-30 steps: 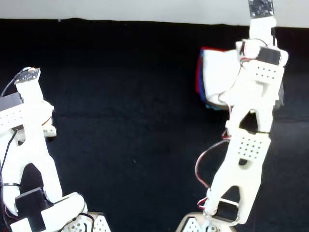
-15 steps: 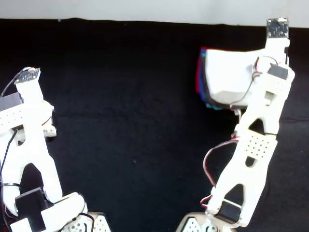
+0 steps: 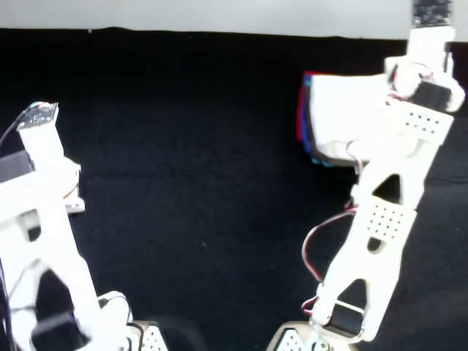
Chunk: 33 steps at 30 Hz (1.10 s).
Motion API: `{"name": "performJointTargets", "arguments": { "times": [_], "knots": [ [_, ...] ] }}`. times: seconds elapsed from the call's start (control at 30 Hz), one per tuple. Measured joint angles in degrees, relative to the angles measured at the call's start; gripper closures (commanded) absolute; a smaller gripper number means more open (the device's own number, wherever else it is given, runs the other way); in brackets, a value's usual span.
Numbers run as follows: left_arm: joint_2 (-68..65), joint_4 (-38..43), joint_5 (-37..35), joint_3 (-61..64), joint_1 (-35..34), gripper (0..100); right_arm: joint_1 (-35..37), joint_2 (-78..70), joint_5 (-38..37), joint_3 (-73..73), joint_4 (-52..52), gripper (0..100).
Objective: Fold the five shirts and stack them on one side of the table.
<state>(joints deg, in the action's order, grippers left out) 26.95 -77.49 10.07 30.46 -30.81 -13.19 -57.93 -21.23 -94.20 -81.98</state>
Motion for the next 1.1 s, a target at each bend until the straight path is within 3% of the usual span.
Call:
{"name": "performJointTargets", "arguments": {
  "times": [0.13,0.37,0.63,0.83,1.1],
  "knots": [
    [9.32,4.92,0.0,7.03,0.0,99,5.54,0.88,-1.85,-0.09,-14.86,99.1],
    [16.35,10.2,0.0,18.11,1.93,99,10.55,5.36,-3.08,2.55,-18.64,99.2],
    [16.7,13.27,0.0,22.86,2.02,99,14.24,26.46,-3.08,37.45,-18.64,99.2],
    [16.88,14.95,0.0,22.86,2.02,99,14.07,33.49,-3.08,59.96,-11.25,99.2],
    [16.88,15.12,0.0,22.86,2.02,99,14.15,34.11,-3.08,73.58,0.88,99.2]
  ]
}}
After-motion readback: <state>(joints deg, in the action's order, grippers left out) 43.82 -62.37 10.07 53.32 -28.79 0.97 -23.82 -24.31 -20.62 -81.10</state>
